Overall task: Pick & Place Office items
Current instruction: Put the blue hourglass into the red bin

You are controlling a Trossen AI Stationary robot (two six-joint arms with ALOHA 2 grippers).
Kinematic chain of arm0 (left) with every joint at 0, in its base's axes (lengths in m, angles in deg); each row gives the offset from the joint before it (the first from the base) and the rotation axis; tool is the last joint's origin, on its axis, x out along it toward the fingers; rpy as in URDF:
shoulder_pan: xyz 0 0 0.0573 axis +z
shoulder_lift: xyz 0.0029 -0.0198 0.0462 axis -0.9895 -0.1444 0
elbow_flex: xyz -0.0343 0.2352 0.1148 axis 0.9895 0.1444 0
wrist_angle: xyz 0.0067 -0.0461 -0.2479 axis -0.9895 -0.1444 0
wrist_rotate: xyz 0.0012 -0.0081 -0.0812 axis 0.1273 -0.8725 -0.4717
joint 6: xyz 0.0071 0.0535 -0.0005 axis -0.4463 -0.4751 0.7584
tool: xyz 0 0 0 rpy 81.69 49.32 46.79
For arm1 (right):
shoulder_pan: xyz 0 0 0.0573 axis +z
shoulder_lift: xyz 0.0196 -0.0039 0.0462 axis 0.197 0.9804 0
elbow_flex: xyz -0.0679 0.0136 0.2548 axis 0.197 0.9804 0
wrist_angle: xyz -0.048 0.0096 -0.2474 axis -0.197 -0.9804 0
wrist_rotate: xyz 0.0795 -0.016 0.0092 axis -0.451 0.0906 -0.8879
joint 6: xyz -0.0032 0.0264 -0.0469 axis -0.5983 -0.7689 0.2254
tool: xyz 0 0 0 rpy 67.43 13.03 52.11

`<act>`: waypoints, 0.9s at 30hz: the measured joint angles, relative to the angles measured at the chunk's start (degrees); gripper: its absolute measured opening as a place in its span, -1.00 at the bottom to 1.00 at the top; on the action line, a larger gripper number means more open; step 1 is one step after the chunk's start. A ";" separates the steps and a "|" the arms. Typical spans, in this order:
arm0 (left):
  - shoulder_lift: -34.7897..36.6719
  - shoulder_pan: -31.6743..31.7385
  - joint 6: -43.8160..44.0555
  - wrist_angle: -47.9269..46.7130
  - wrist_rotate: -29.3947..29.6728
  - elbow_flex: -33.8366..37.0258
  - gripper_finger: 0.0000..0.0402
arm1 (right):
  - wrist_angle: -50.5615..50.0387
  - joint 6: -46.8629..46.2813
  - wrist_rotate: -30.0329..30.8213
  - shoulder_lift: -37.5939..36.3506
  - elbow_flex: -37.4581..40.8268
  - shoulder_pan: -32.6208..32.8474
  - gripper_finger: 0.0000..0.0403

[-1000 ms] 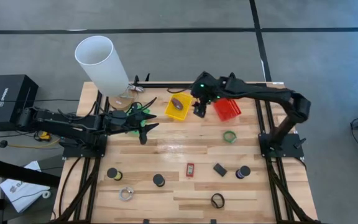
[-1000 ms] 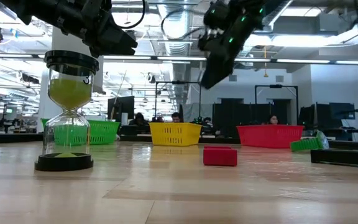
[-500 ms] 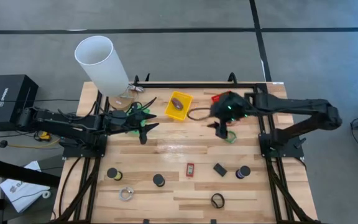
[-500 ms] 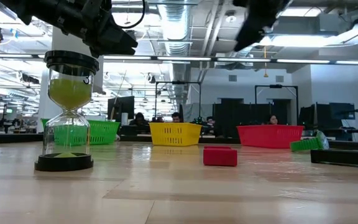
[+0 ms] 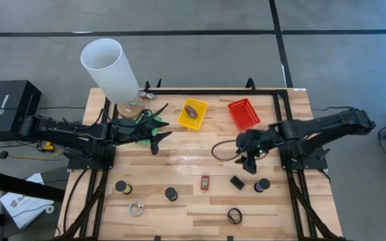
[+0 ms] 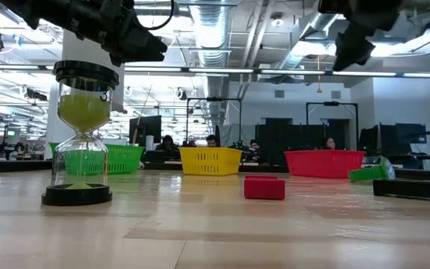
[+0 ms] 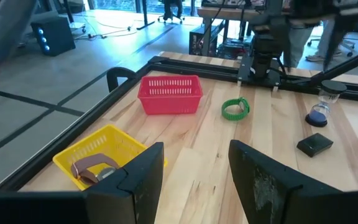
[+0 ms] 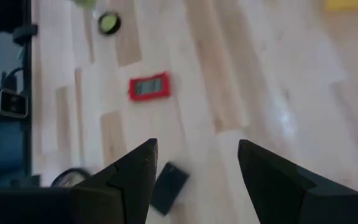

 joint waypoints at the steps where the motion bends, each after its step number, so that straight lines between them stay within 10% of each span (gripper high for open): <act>1: 0.00 0.00 0.02 0.03 0.00 0.00 -0.12 | -0.02 -1.34 -0.02 0.94 0.29 0.77 0.07; 27: 0.00 0.00 0.07 0.09 0.00 0.00 -0.12 | -1.21 -13.81 -6.62 18.22 0.48 2.40 -0.02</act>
